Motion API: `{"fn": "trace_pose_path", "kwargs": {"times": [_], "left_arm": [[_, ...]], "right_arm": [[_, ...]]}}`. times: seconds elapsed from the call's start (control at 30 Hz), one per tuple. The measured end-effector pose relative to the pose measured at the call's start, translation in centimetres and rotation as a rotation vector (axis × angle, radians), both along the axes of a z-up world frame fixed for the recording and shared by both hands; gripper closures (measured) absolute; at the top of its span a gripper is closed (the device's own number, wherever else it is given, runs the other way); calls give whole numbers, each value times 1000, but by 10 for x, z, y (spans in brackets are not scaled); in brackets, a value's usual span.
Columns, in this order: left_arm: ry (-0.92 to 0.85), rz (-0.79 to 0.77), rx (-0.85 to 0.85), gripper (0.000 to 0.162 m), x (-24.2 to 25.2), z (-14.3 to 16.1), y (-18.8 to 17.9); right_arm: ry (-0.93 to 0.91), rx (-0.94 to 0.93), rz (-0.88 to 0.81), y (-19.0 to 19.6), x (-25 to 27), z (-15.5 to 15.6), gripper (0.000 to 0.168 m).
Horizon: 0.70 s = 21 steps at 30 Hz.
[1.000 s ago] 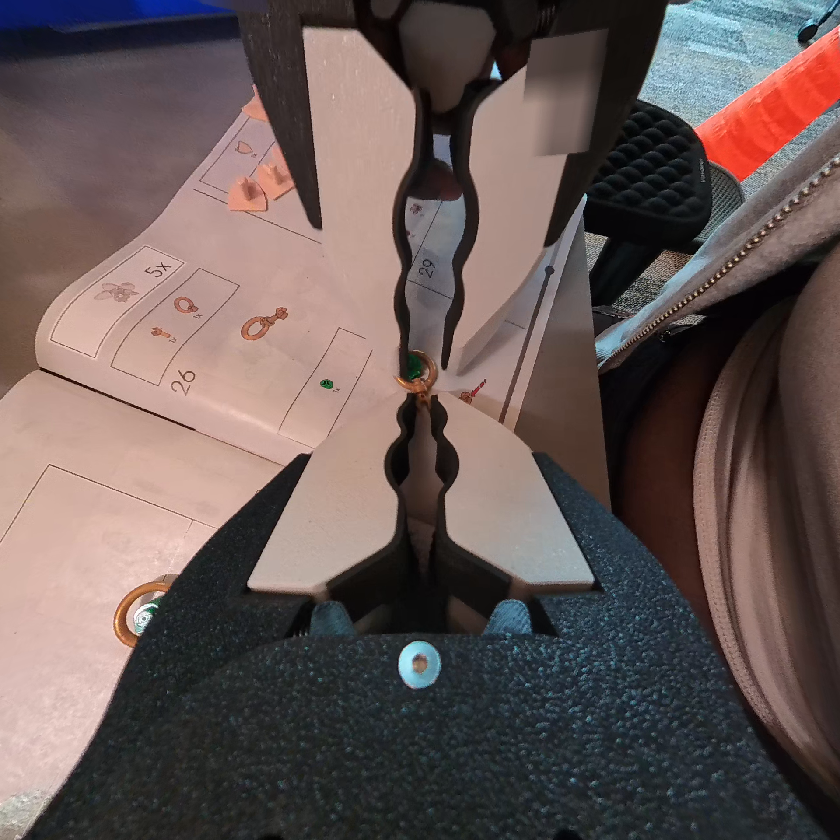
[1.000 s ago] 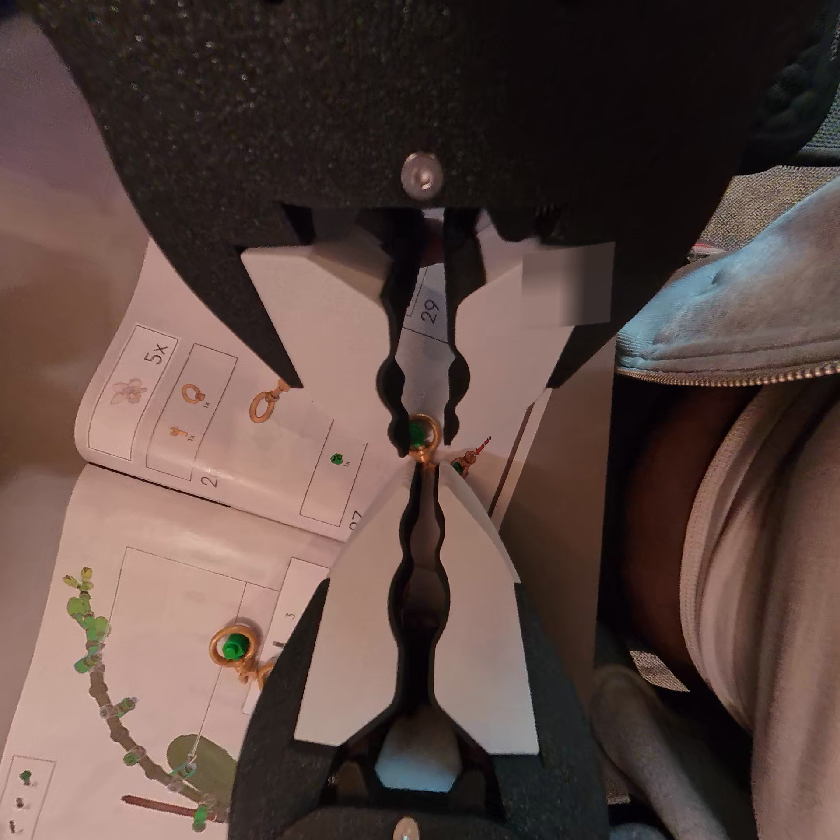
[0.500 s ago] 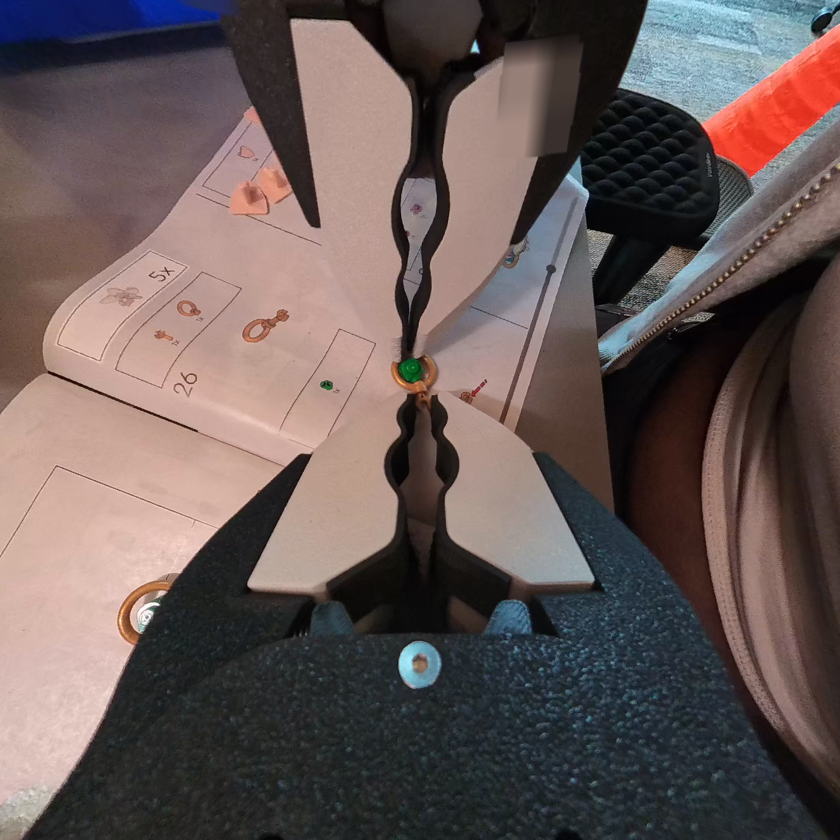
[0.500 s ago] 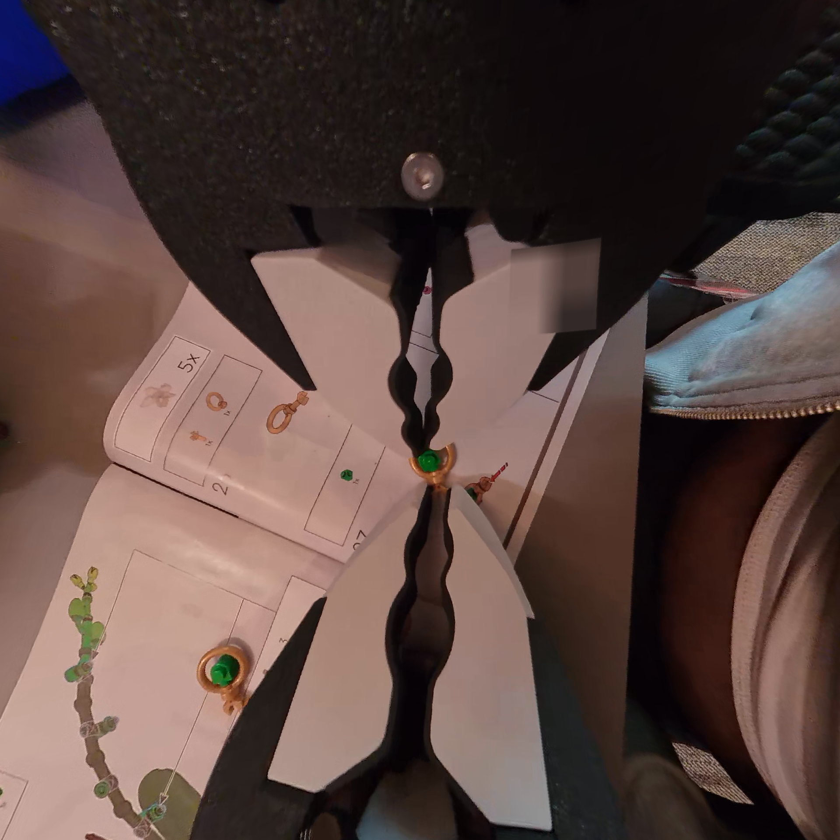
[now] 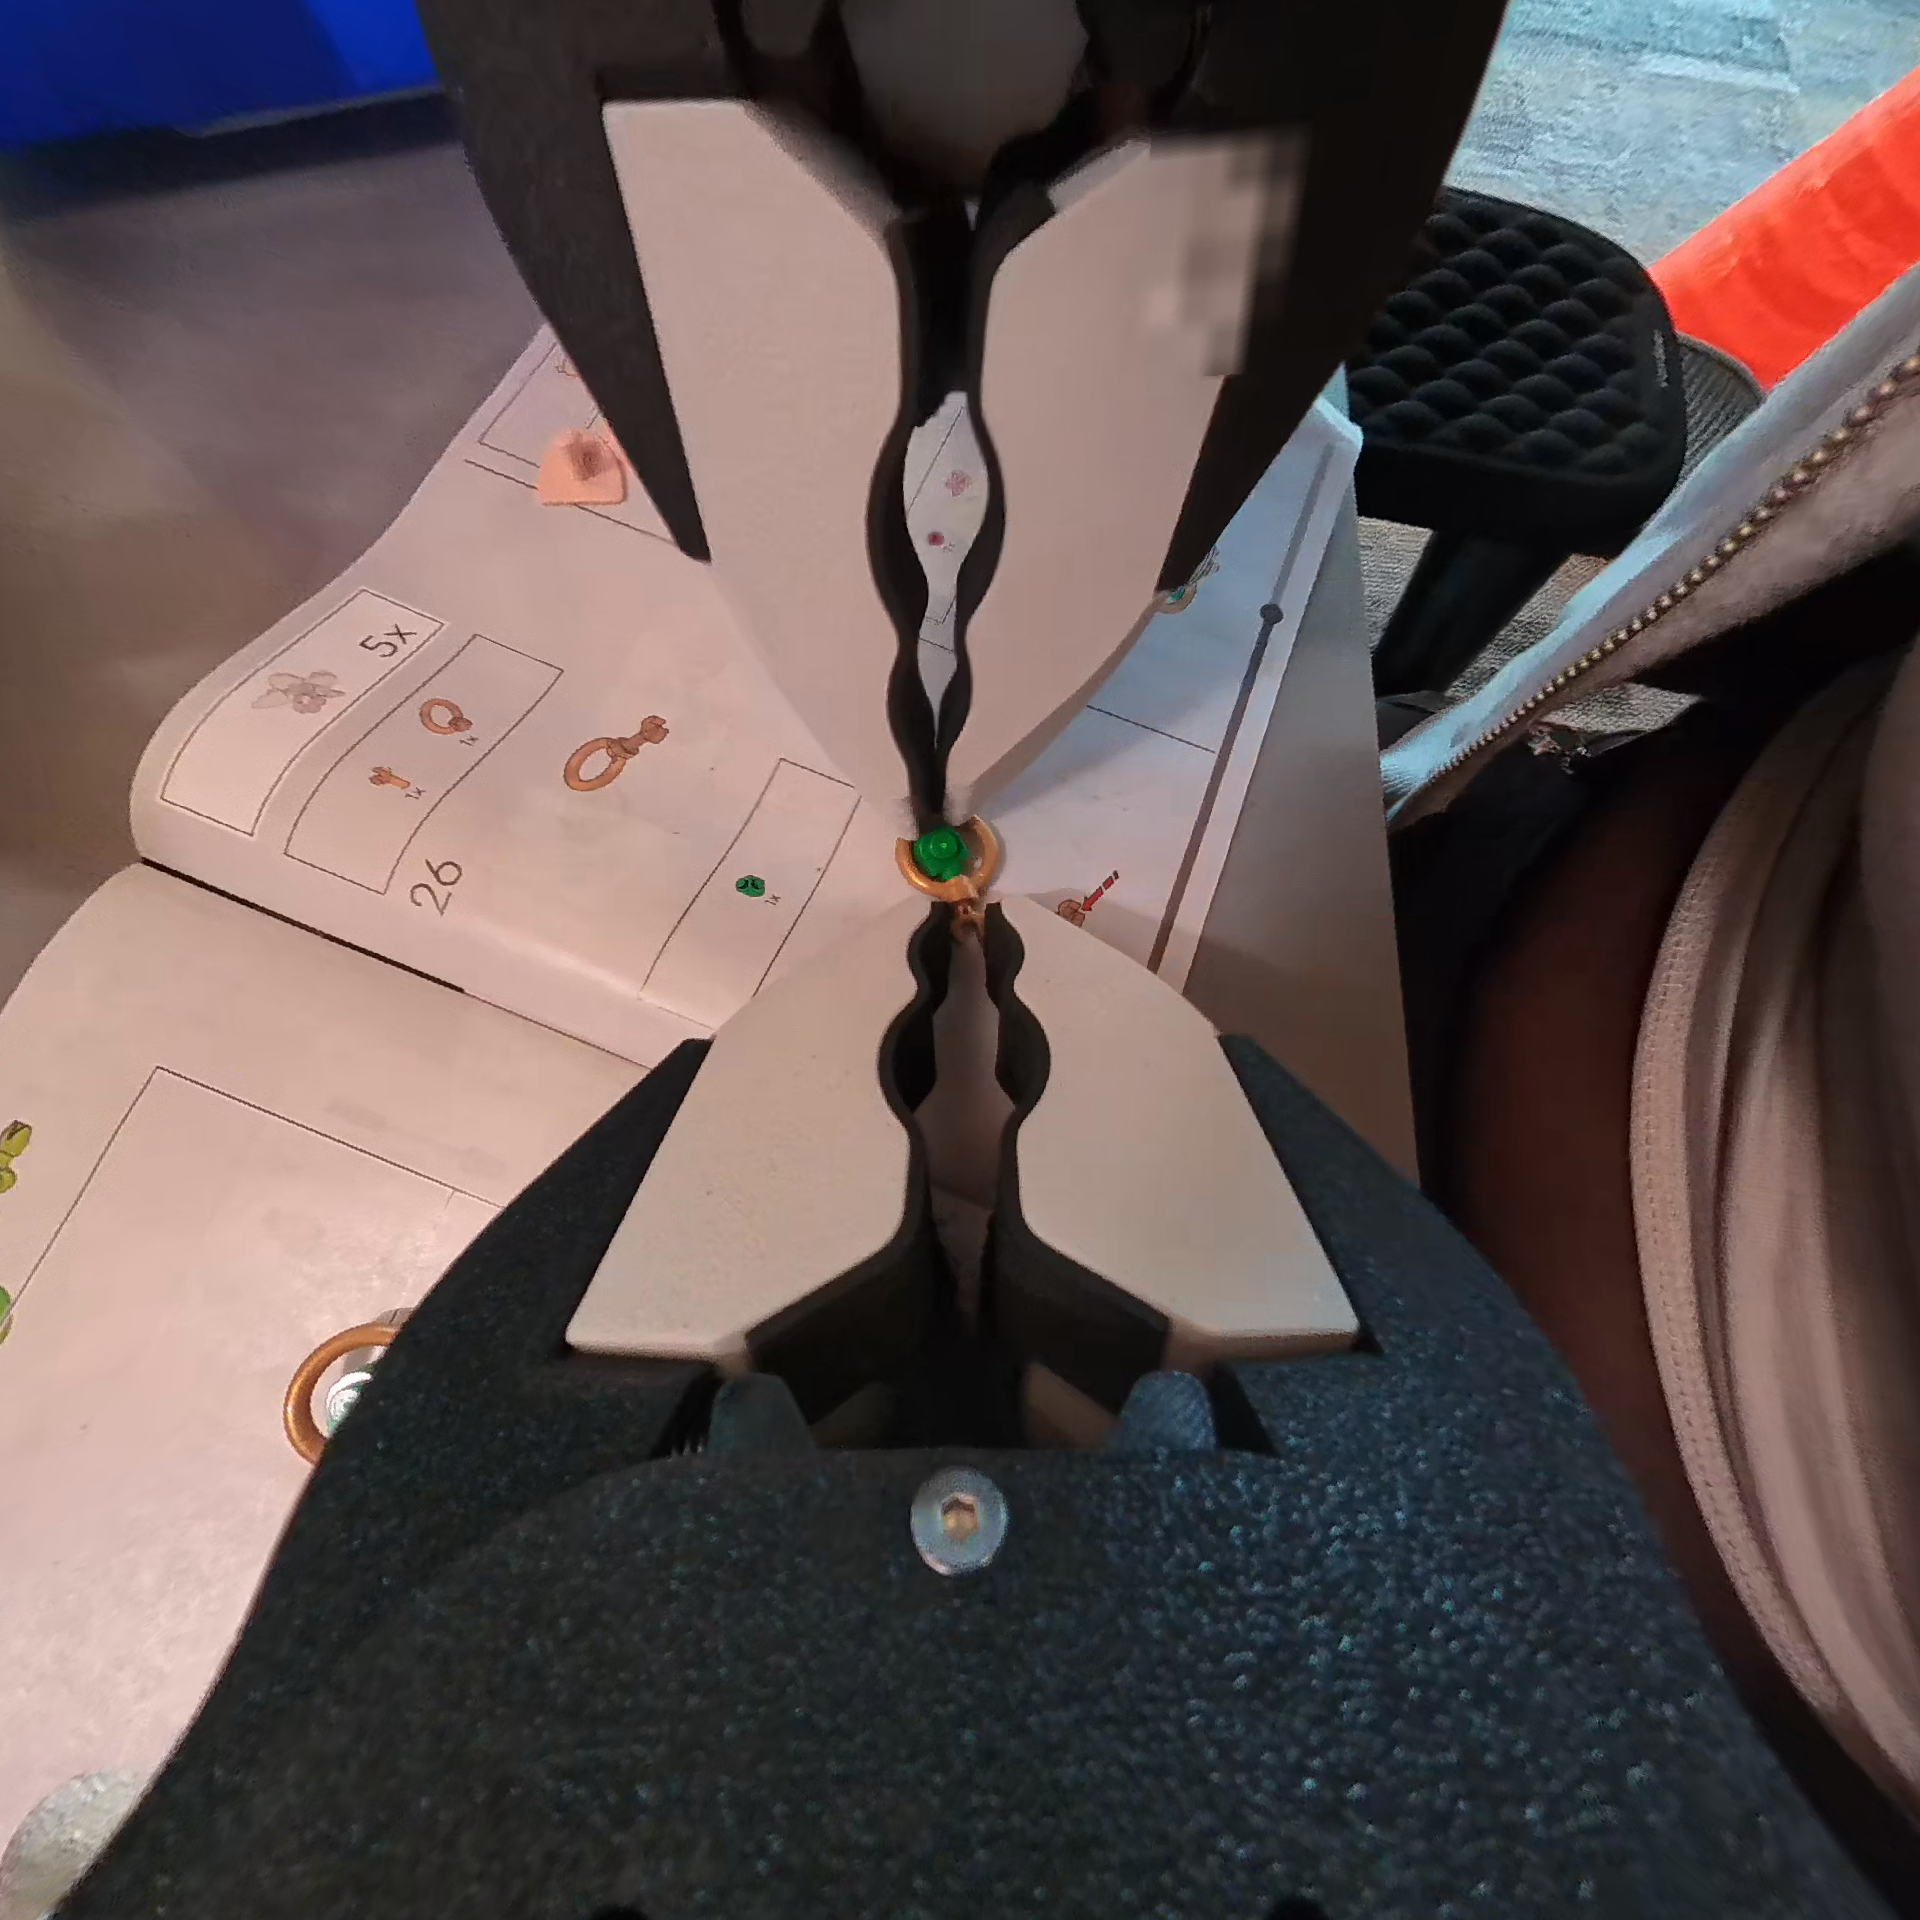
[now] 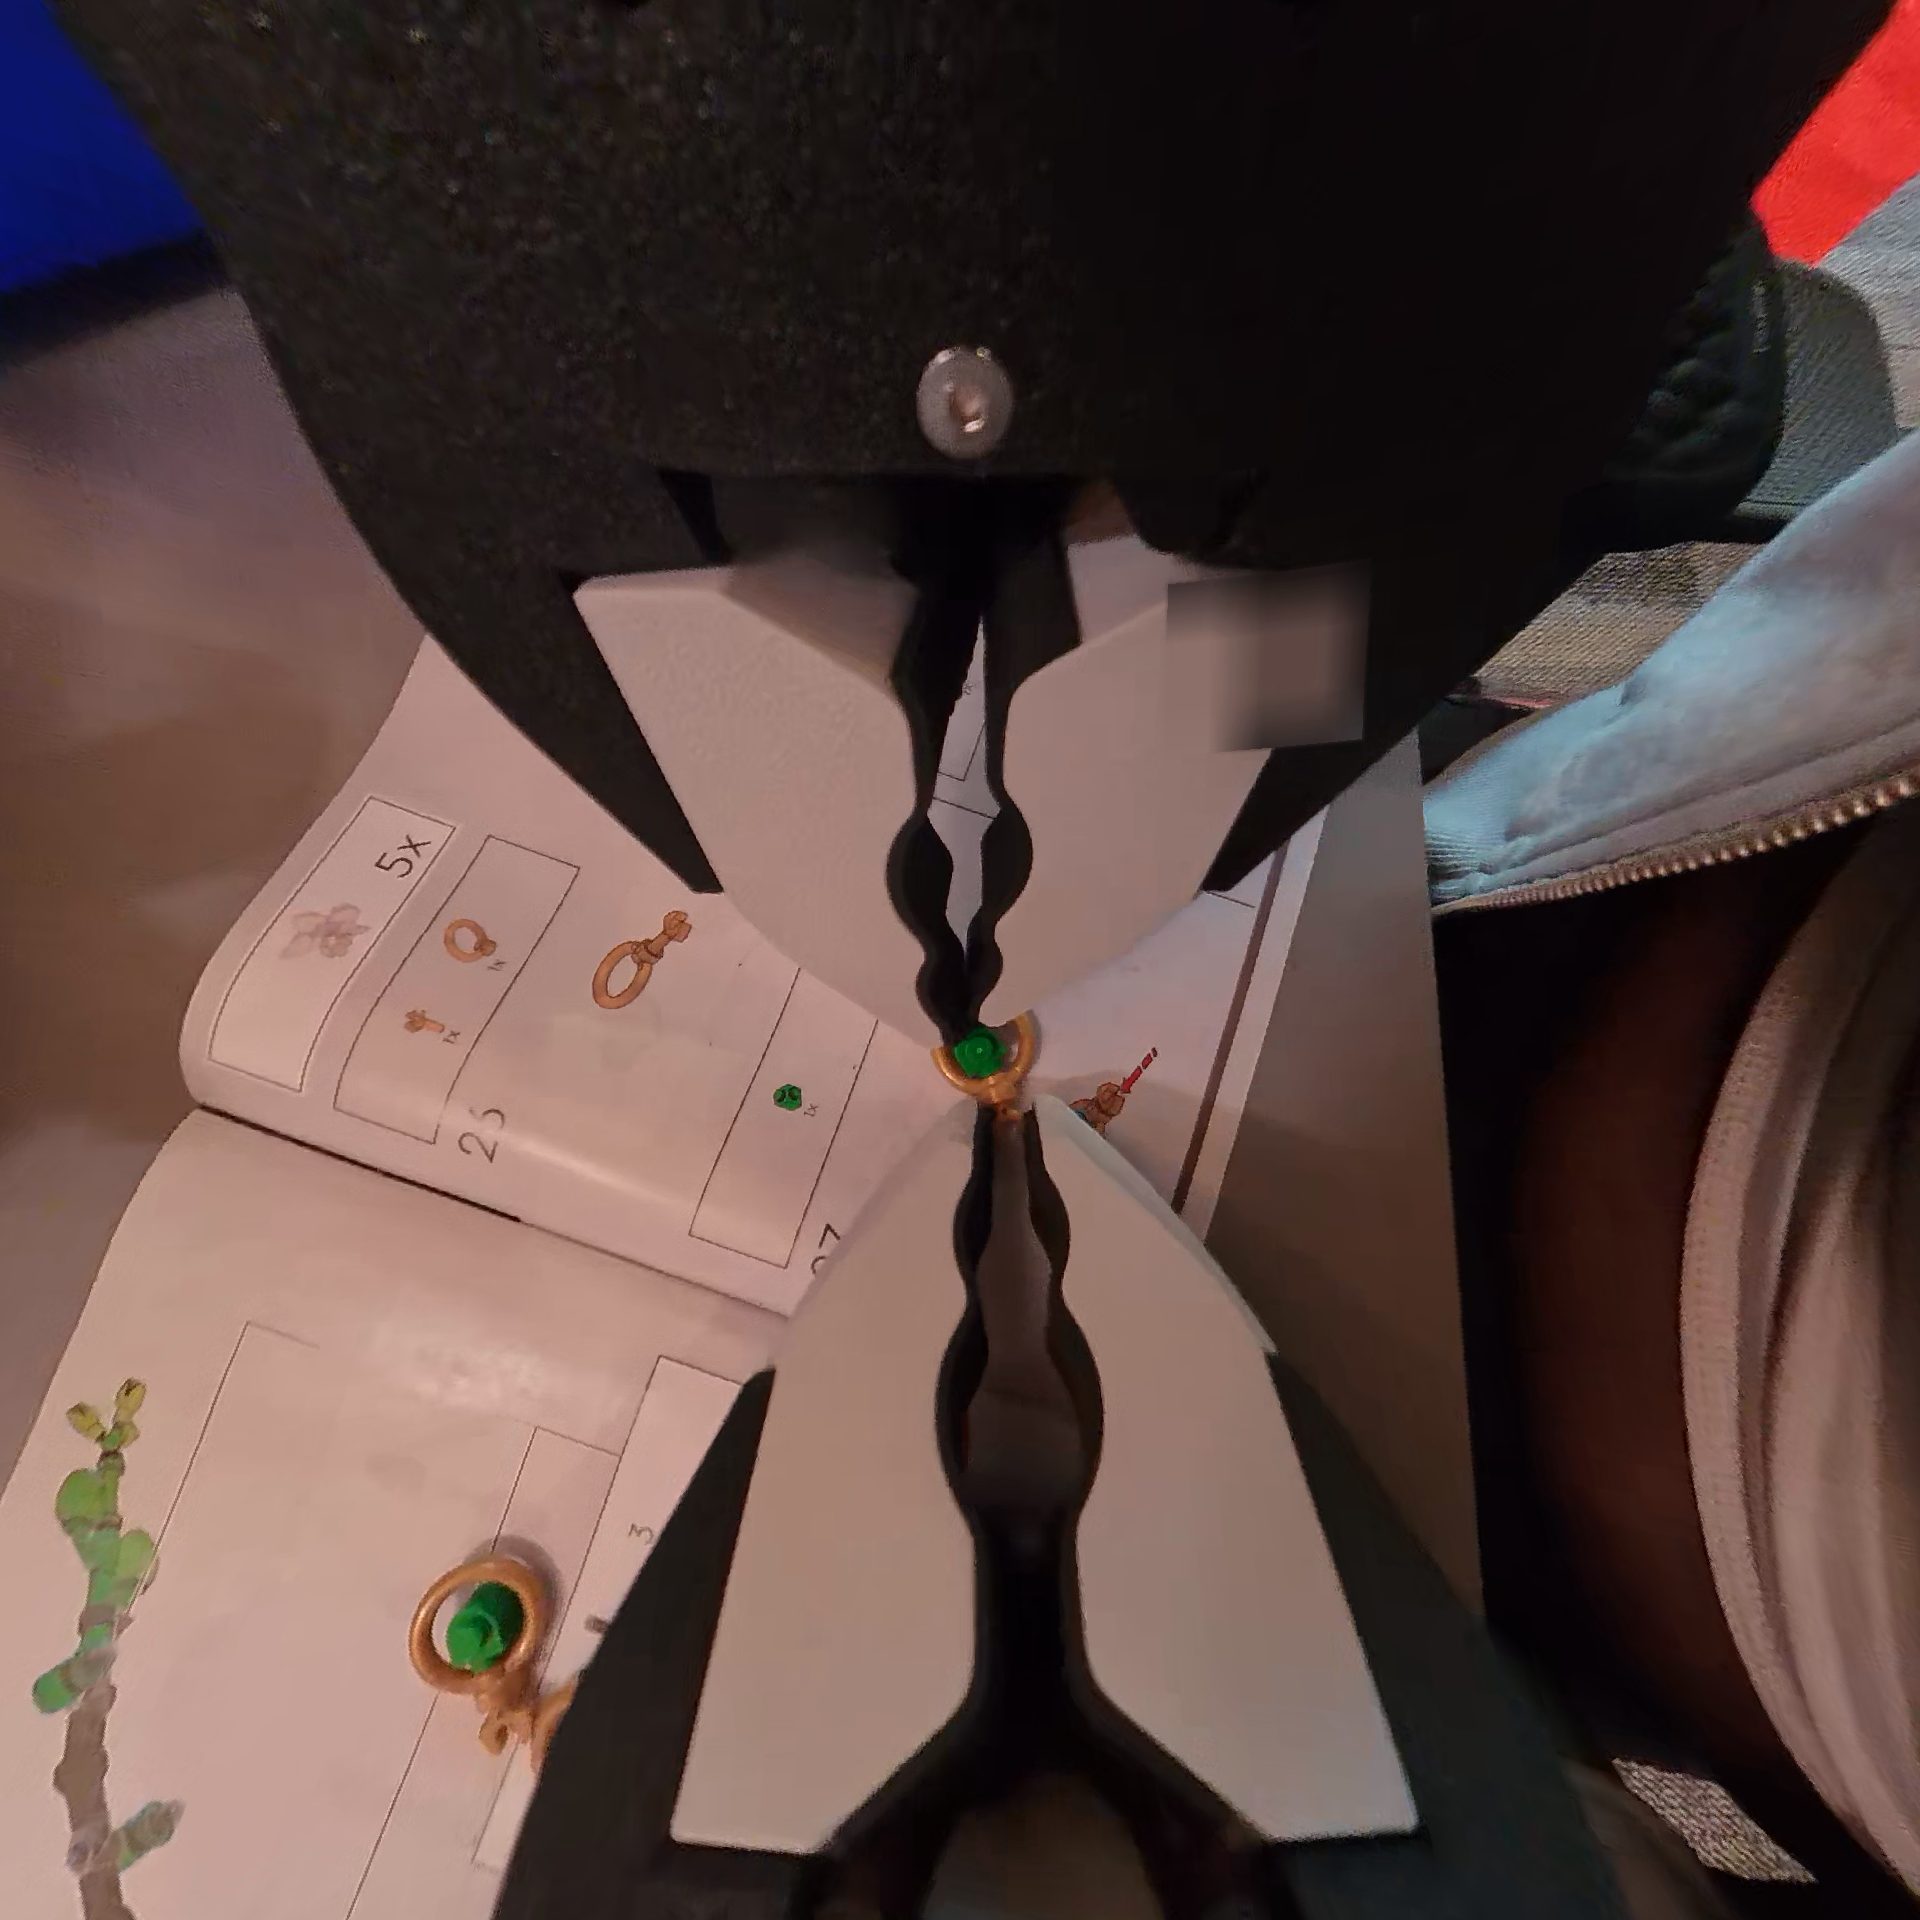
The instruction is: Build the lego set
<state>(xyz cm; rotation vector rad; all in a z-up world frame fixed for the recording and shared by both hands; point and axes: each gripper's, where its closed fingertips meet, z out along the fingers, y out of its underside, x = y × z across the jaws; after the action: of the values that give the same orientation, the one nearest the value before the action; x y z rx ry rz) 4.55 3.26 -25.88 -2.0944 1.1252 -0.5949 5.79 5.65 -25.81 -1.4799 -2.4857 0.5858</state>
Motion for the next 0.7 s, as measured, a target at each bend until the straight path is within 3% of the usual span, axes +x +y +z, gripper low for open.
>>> {"fn": "trace_pose_path", "kwargs": {"times": [0.23,0.4,0.7], "left_arm": [[4,4,7,156,1,0,1],[13,9,23,156,1,0,2],[21,22,42,156,1,0,4]], "right_arm": [[-104,-86,-150,-1,1,0,168],[-134,-41,-232,-1,1,0,168],[-45,-152,-444,-4,0,1,163]]}}
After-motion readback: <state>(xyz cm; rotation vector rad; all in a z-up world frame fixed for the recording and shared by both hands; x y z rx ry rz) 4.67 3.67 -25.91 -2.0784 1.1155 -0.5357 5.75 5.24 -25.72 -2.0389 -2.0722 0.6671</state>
